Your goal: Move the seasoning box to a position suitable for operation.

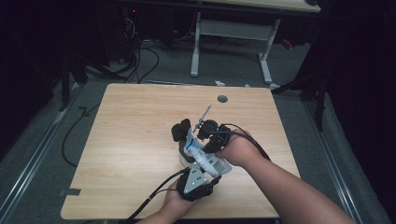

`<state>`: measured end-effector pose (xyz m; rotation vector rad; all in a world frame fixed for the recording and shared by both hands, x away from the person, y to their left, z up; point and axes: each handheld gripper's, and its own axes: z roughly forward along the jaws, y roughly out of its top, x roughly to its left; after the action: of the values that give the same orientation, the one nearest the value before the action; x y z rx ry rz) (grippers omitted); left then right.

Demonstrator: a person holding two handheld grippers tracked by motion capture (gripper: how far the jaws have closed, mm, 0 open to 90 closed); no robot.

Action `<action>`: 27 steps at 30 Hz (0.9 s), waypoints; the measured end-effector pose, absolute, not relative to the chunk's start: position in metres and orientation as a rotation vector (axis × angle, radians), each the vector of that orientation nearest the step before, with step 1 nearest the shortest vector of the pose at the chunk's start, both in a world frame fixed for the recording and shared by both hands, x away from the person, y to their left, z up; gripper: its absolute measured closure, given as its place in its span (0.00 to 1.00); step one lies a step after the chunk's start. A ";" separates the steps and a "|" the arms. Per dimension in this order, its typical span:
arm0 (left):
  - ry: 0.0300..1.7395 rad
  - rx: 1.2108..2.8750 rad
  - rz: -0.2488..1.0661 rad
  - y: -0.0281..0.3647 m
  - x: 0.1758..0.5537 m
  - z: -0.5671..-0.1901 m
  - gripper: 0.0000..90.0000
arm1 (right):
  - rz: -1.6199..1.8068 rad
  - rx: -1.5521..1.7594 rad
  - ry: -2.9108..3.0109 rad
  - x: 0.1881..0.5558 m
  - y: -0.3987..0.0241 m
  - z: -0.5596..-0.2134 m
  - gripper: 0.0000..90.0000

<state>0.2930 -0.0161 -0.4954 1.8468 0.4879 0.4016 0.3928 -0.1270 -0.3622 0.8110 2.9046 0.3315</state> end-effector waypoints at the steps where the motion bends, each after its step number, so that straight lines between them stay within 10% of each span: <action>1: 0.488 1.847 0.401 -0.016 0.293 -0.495 0.59 | 0.332 0.809 2.904 0.393 -0.127 -0.362 0.99; 27: 0.483 1.839 0.404 -0.017 0.293 -0.492 0.59 | 0.328 0.814 2.908 0.394 -0.126 -0.359 0.99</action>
<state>0.2929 -0.0166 -0.4920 1.8388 0.4832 0.4041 0.3939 -0.1260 -0.3591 0.8141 2.9075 0.3279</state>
